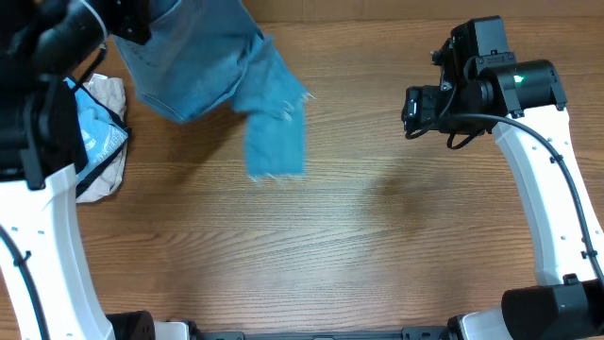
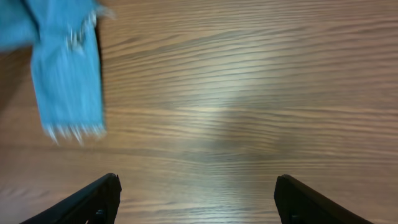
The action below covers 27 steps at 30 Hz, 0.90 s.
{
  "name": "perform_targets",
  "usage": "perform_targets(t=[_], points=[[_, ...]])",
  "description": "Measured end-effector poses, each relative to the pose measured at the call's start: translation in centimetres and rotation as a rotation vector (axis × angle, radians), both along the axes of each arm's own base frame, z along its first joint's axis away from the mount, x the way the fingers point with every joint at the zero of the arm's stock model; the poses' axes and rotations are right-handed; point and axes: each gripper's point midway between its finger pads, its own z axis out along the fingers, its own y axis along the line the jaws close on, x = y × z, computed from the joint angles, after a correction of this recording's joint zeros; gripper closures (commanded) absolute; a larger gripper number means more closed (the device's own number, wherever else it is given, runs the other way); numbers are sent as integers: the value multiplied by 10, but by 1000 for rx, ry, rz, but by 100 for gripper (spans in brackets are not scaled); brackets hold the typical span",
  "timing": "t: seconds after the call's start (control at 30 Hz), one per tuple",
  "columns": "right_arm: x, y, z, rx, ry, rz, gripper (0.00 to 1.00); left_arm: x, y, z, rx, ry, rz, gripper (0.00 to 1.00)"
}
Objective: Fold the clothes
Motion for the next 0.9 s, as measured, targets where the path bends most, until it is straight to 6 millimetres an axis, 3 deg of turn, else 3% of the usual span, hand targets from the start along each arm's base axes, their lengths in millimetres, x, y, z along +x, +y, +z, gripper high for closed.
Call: perform_targets(t=[0.27, 0.4, 0.77, 0.9], points=[[-10, 36, 8, 149, -13, 238, 10, 4, 0, 15, -4, -48, 2, 96], [-12, 48, 12, 195, -35, 325, 7, -1, -1, 33, -9, -101, -4, 96], [-6, 56, 19, 220, -90, 389, 7, -34, -11, 111, -80, -352, -63, 96], [-1, 50, 18, 194, -92, 347, 6, -39, -12, 125, -114, -397, -78, 96]])
